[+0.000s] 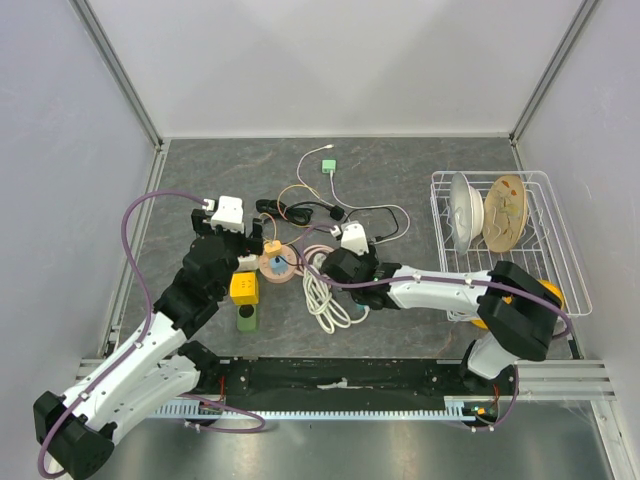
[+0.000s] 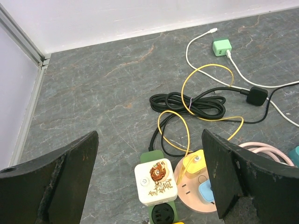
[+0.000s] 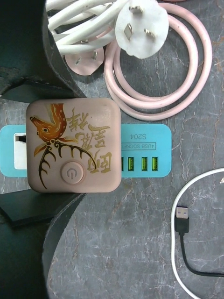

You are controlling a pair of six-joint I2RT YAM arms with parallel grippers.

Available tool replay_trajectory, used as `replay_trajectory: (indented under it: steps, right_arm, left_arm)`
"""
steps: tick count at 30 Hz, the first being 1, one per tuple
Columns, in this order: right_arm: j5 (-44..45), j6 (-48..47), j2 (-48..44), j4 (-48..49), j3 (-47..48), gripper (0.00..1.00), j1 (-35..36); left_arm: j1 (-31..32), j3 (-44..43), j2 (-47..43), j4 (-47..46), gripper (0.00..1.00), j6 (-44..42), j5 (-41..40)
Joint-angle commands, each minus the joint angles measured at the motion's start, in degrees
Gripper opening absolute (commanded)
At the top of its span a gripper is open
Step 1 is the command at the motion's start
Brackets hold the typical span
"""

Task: Insert the plug
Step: Press the plug into the socket.

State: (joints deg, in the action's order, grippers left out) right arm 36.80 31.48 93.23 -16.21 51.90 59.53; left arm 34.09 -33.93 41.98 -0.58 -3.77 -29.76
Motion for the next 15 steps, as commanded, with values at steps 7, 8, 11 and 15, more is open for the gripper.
replay_trajectory:
  steps: [7, 8, 11, 15]
  right_arm:
    - [-18.2, 8.6, 4.2, -6.5, -13.9, 0.0, 1.0]
    - [-17.7, 8.6, 3.9, -6.5, -13.8, 0.0, 1.0]
    - [-15.8, 7.9, 1.8, -7.0, -12.2, 0.15, 1.0]
    - [-13.3, 6.9, -1.1, -9.0, -7.7, 0.51, 1.0]
  left_arm:
    - [-0.3, 0.4, -0.6, -3.1, 0.97, -0.9, -0.8]
    - [-0.3, 0.4, -0.5, -3.0, 0.97, -0.6, -0.8]
    - [-0.3, 0.3, -0.5, -2.9, 0.97, -0.4, -0.4]
    - [-0.2, 0.2, -0.4, -2.6, 0.97, 0.3, 0.0]
